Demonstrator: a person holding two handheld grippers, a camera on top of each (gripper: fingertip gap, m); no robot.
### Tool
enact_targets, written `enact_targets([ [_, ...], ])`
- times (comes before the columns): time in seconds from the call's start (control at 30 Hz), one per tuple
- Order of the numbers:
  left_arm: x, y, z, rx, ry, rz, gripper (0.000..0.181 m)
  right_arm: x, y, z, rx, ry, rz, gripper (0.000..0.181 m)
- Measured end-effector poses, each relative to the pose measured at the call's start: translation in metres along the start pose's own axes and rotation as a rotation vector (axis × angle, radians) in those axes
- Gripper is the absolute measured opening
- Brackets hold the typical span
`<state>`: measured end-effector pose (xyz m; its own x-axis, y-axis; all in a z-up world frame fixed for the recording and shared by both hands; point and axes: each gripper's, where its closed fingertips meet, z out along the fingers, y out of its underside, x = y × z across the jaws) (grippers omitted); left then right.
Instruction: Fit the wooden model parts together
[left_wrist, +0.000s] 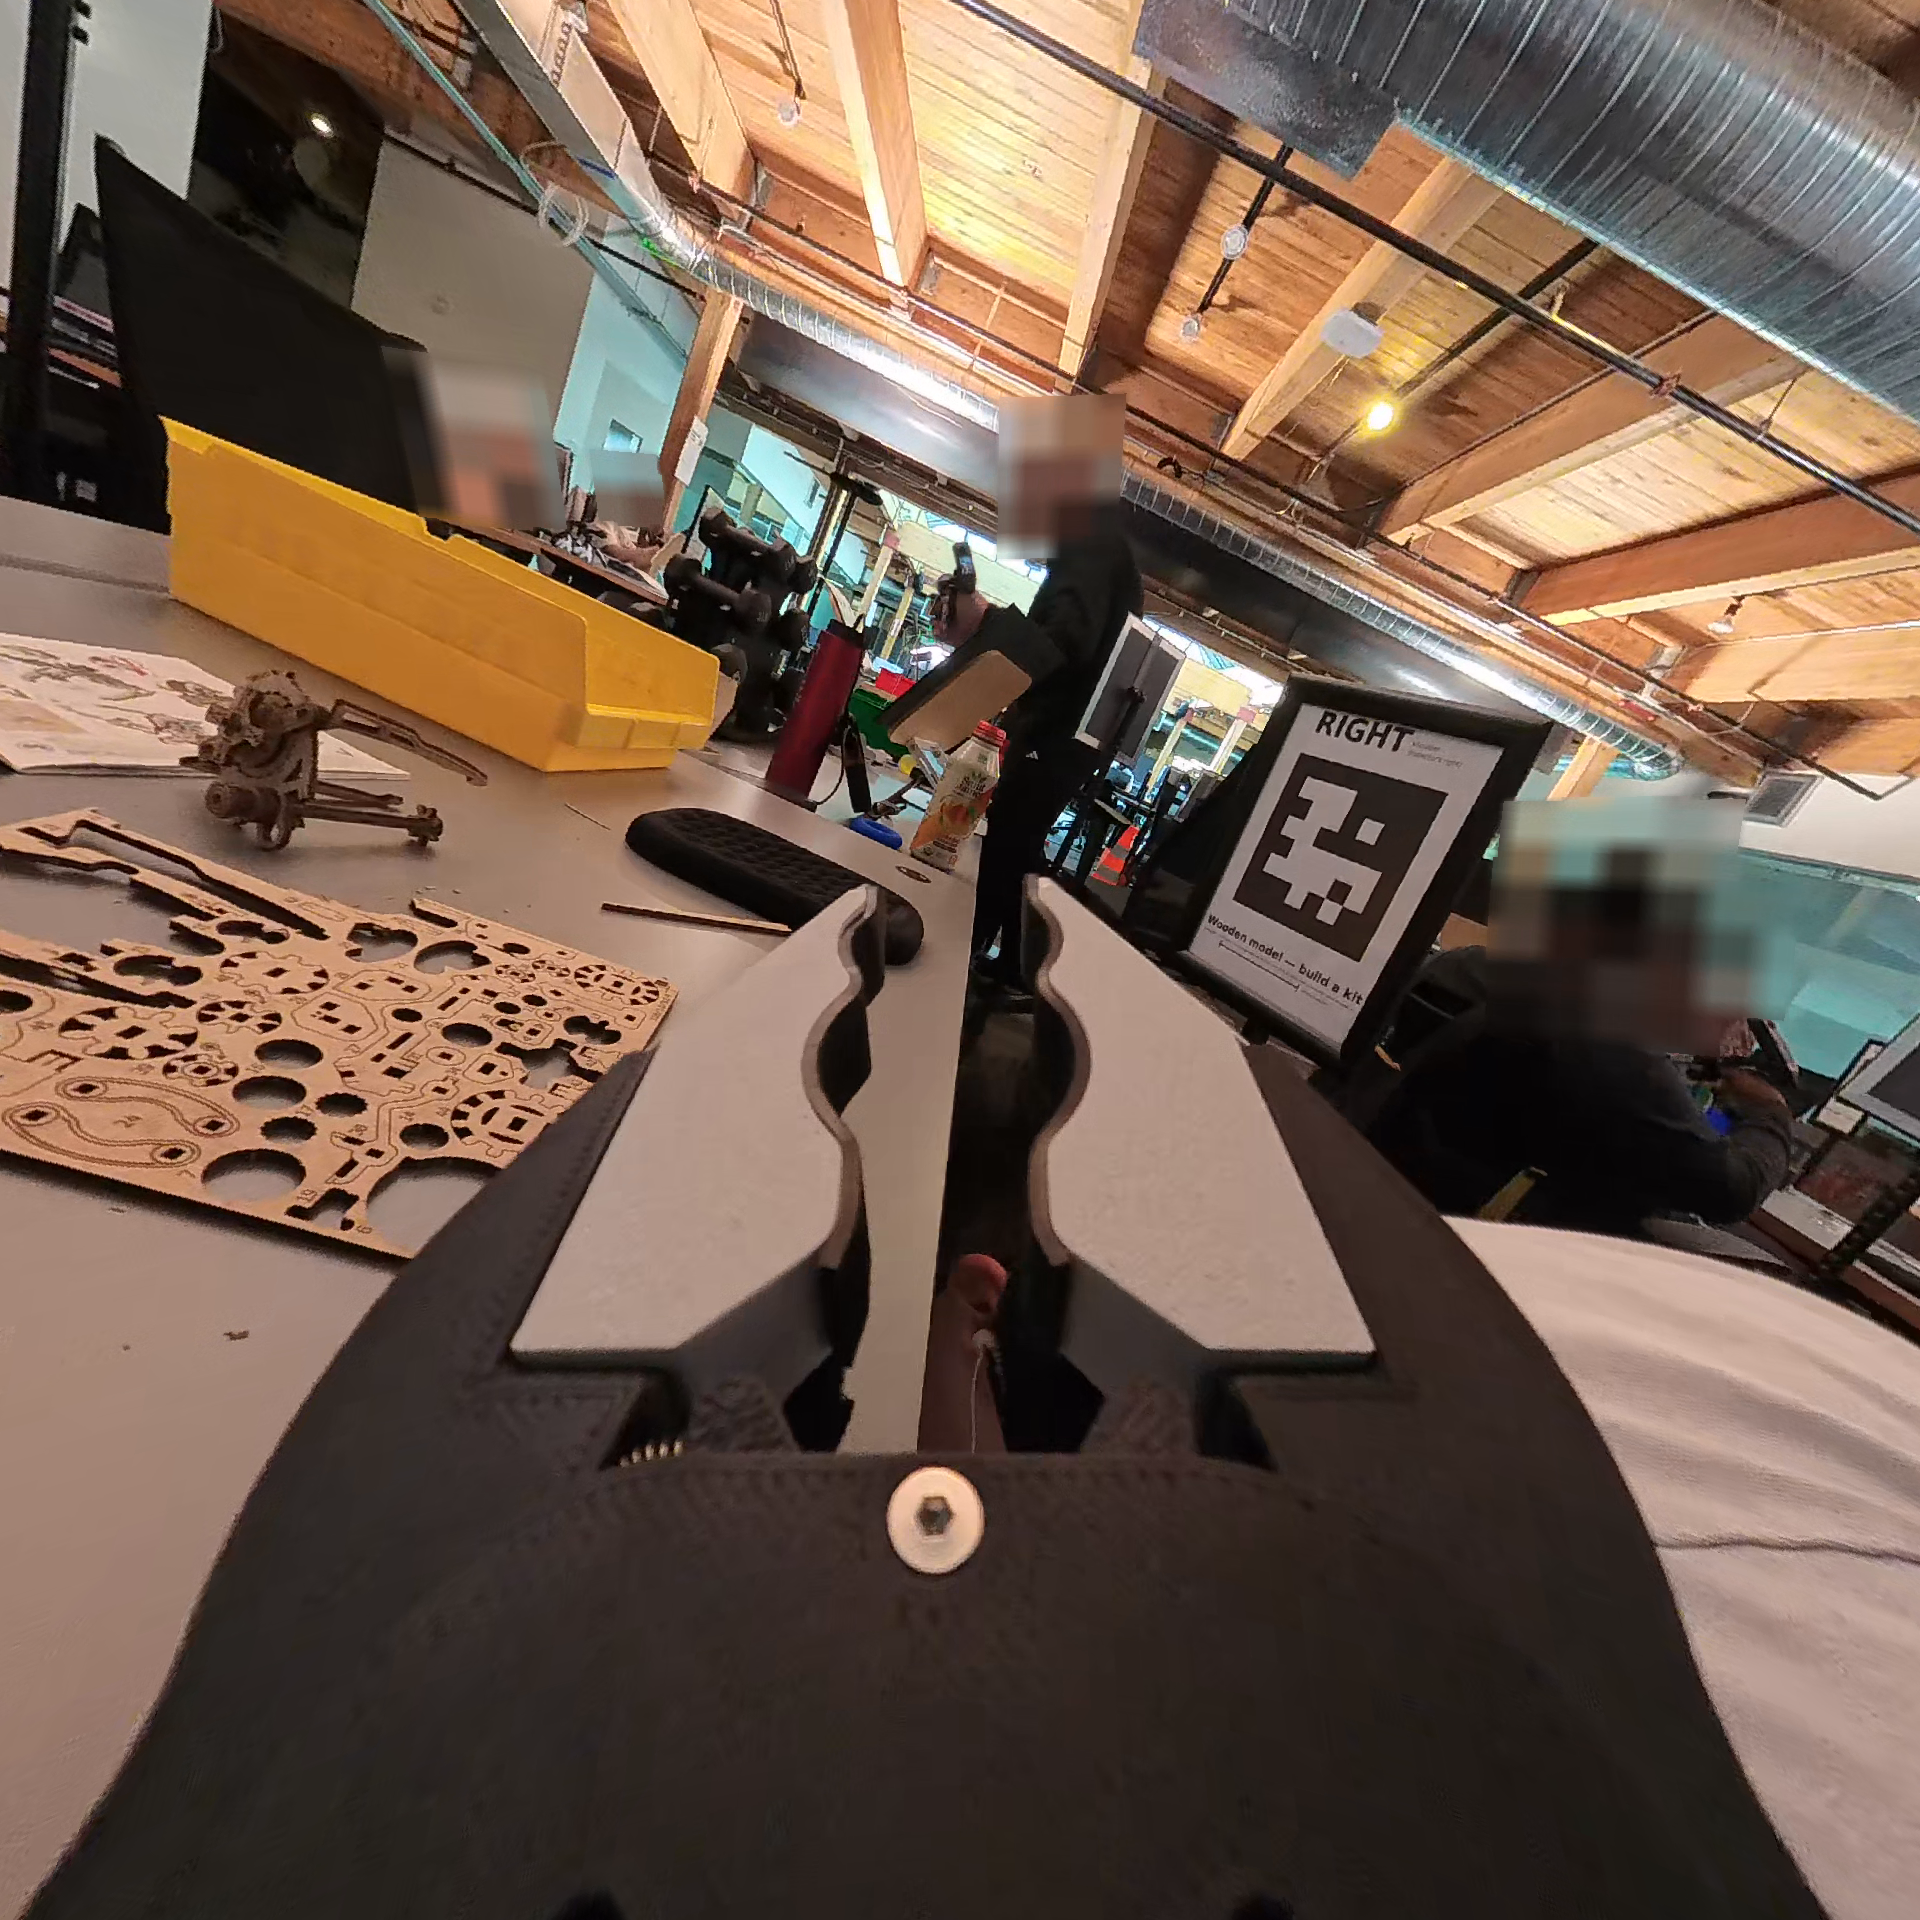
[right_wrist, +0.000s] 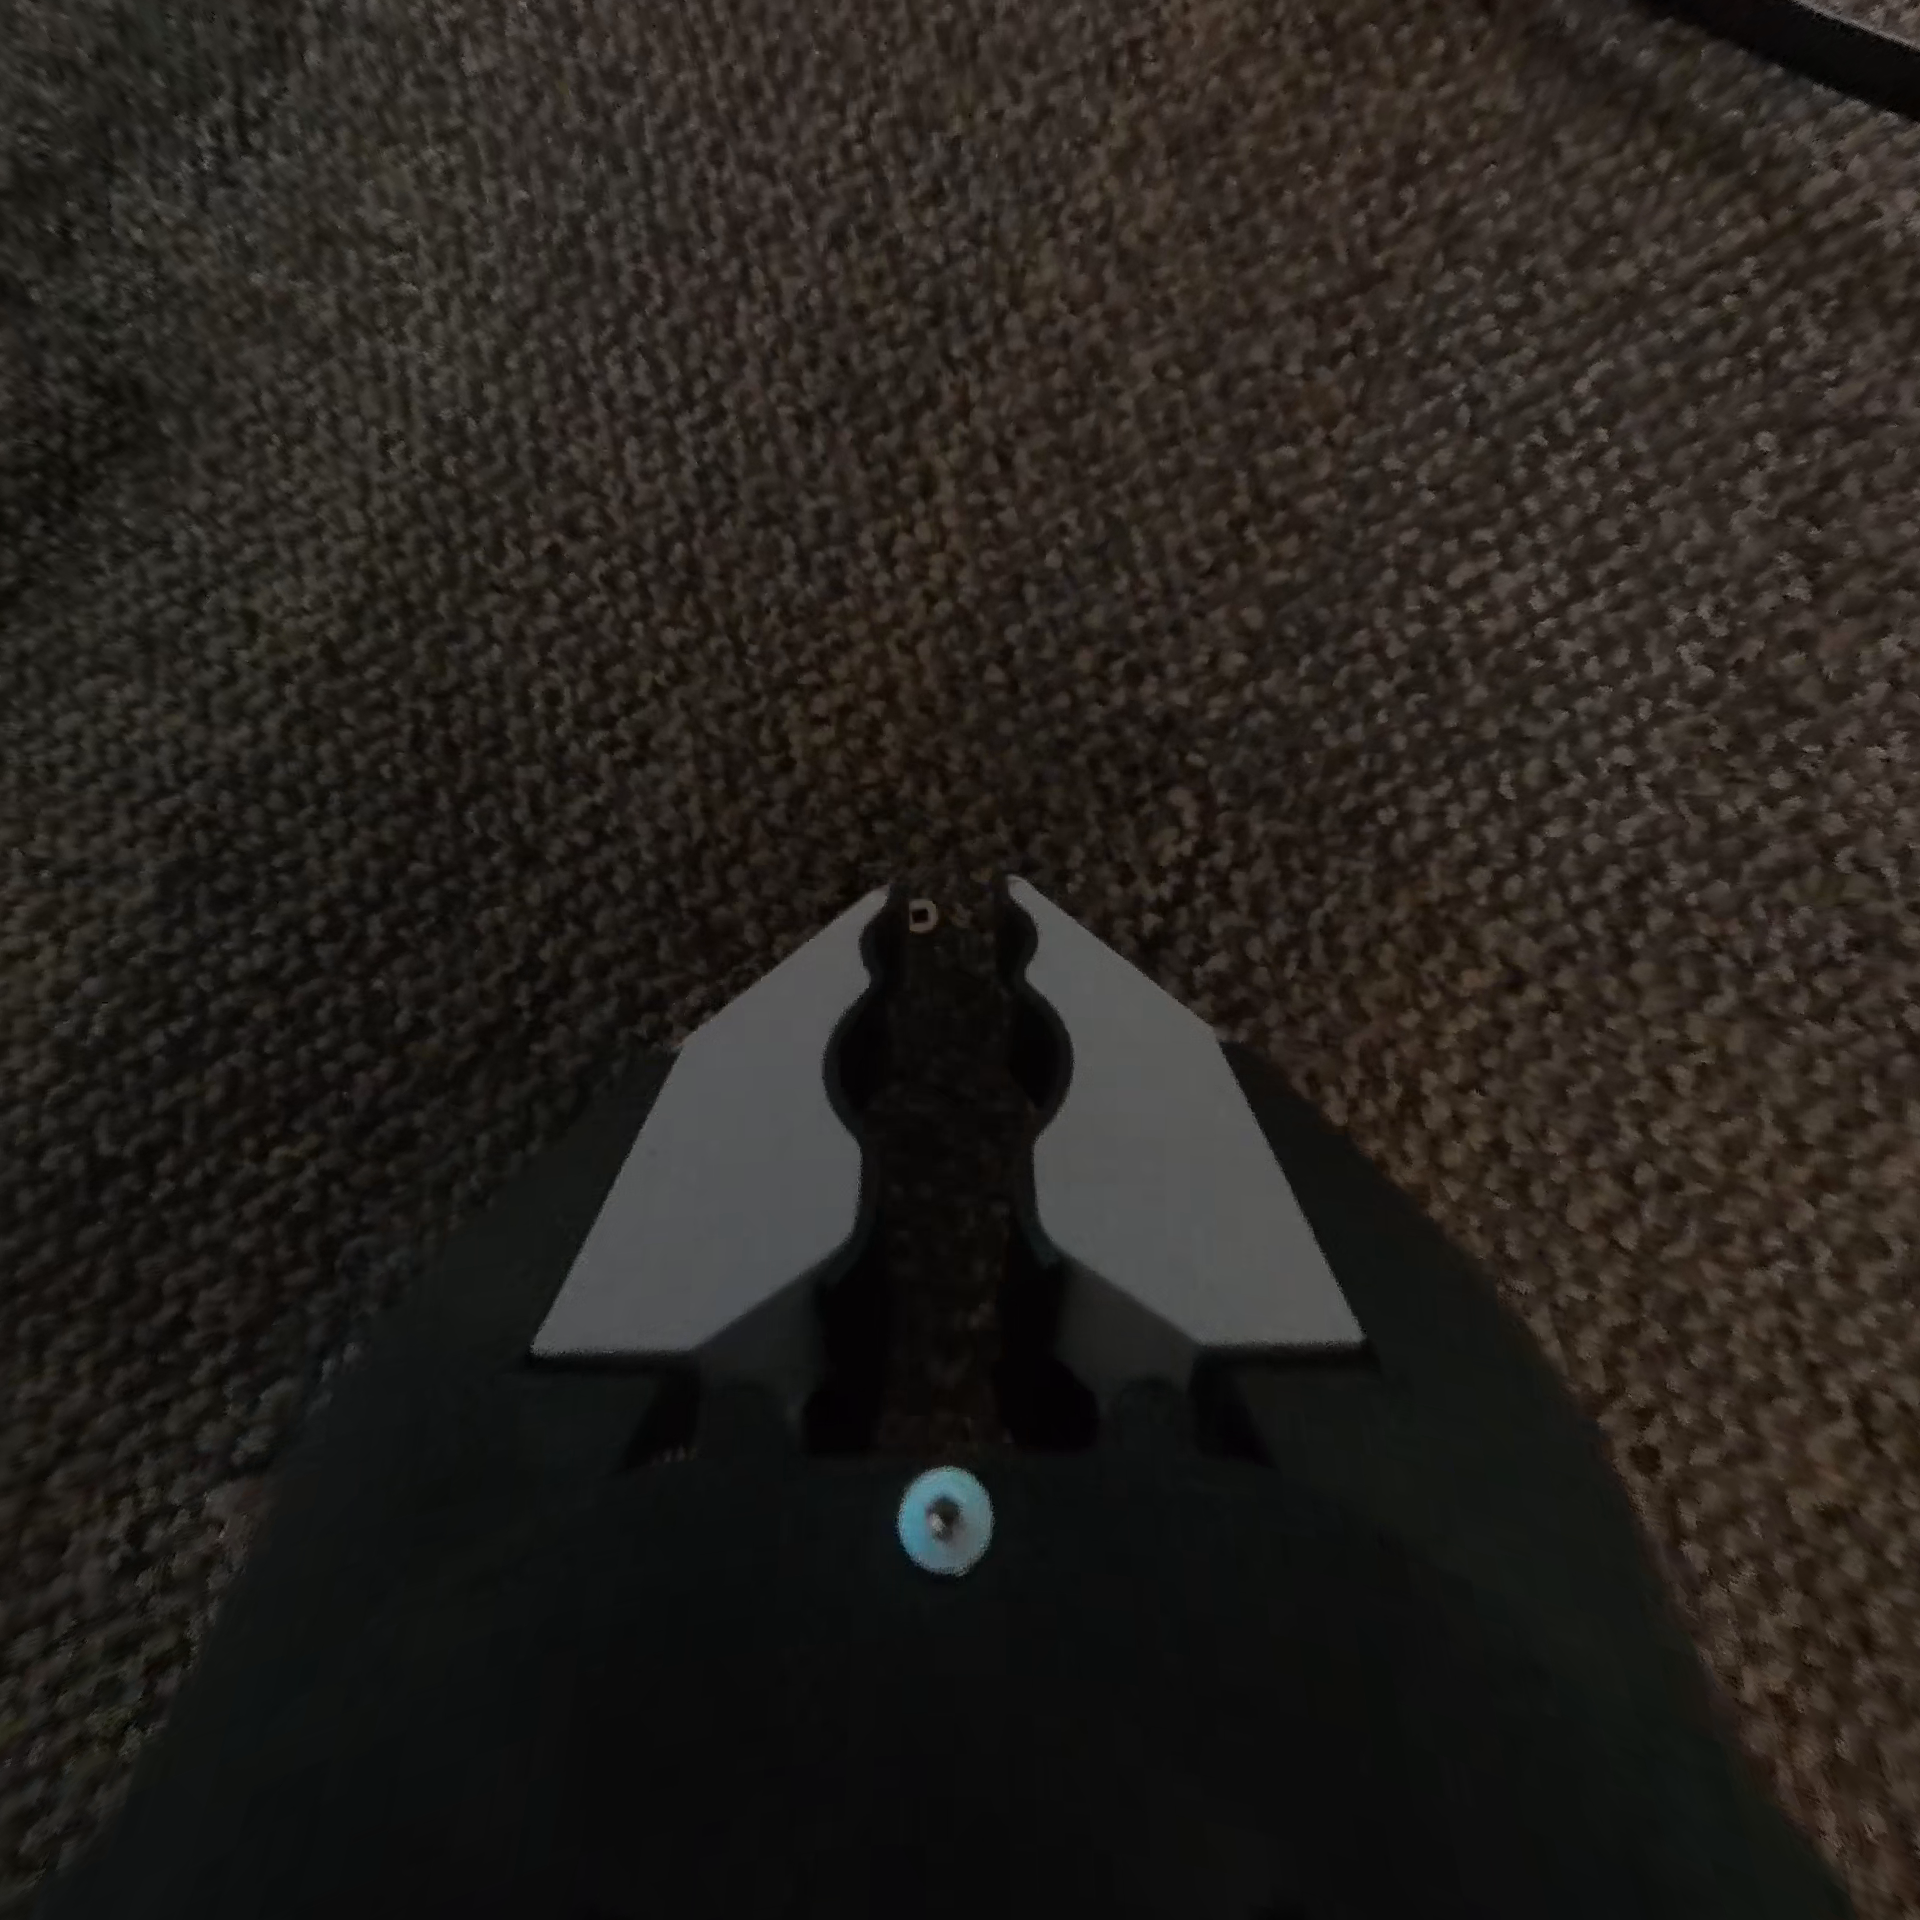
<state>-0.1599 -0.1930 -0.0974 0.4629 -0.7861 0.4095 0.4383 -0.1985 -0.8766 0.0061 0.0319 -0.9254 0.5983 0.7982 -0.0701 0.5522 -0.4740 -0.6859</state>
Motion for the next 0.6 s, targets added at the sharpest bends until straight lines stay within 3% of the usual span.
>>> enact_targets([
  [0.17, 0.003, 0.002, 0.000, -0.009, 0.003, 0.027, 0.024, -0.003, 0.005, 0.008, -0.028, -0.080, 0.011, 0.017],
  [0.4, 0.002, 0.003, 0.001, -0.012, 0.004, 0.016, 0.024, -0.003, 0.010, 0.002, -0.071, -0.102, -0.013, 0.006],
  [0.5, 0.004, 0.000, 0.000, 0.008, 0.011, 0.025, 0.023, -0.007, -0.005, -0.027, -0.014, -0.097, 0.032, 0.005],
  [0.6, 0.005, -0.006, -0.003, 0.055, 0.014, 0.032, 0.023, -0.008, -0.024, -0.078, 0.019, -0.049, 0.119, 0.005],
])
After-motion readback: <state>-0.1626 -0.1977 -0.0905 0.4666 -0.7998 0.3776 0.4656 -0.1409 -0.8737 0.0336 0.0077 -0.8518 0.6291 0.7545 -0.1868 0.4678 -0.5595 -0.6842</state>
